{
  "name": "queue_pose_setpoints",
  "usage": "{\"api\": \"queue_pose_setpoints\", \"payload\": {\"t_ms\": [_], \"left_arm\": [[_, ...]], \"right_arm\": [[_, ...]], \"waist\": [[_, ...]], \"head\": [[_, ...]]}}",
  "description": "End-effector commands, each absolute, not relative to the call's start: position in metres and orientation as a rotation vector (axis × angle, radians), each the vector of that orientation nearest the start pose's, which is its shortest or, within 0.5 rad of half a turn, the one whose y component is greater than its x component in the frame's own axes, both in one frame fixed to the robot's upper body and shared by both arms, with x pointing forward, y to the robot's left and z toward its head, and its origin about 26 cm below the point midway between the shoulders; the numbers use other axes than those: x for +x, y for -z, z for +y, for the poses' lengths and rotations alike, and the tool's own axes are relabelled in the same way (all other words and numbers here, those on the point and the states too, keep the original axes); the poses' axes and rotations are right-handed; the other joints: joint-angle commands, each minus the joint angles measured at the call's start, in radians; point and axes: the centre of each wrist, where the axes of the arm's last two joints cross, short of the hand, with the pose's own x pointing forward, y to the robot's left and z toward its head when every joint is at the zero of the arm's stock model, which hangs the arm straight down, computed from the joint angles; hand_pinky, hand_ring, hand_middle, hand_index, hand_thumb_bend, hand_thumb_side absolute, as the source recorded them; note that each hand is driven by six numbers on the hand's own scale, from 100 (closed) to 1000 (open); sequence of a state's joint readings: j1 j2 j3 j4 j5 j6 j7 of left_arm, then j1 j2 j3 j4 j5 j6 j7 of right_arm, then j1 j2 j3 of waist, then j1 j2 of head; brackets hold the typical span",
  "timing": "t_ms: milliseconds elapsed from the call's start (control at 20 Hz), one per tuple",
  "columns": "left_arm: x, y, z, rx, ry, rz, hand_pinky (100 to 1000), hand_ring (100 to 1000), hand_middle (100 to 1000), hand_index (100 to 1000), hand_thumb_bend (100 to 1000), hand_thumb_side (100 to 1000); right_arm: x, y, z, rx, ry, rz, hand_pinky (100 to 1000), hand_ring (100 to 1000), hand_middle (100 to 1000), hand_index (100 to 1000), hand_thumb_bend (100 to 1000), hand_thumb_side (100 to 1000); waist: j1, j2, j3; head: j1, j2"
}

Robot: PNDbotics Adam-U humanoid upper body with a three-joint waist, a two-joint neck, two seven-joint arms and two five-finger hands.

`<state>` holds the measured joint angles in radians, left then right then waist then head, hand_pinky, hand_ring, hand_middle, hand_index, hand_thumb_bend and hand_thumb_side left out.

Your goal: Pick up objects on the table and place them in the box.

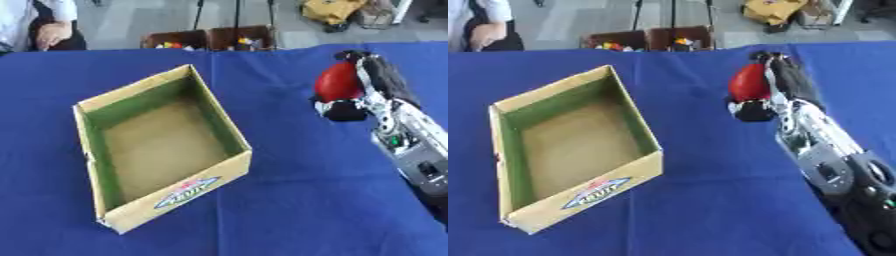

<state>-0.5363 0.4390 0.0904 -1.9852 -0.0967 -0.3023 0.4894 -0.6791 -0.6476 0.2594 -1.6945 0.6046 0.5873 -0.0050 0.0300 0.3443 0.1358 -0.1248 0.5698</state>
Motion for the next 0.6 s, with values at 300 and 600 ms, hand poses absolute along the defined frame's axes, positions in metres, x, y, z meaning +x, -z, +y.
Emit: {"api": "queue_pose_setpoints", "payload": {"t_ms": [300, 600], "left_arm": [[0.306, -0.293, 0.275, -0.537, 0.103, 3.269, 710, 901, 862, 899, 100, 1000], [0.306, -0.293, 0.275, -0.531, 0.094, 3.273, 710, 901, 862, 899, 100, 1000]], "right_arm": [[0.342, -0.313, -0.222, -1.196, -0.789, -1.851, 638, 514, 678, 874, 384, 100], [0.34, -0.337, -0.185, -1.13, -0.847, -1.967, 635, 512, 678, 872, 385, 100]], "waist": [[-0.011, -0.027, 0.005], [-0.018, -0.034, 0.016]], "head": [[-0.005, -0.005], [-0.017, 0.001]]}}
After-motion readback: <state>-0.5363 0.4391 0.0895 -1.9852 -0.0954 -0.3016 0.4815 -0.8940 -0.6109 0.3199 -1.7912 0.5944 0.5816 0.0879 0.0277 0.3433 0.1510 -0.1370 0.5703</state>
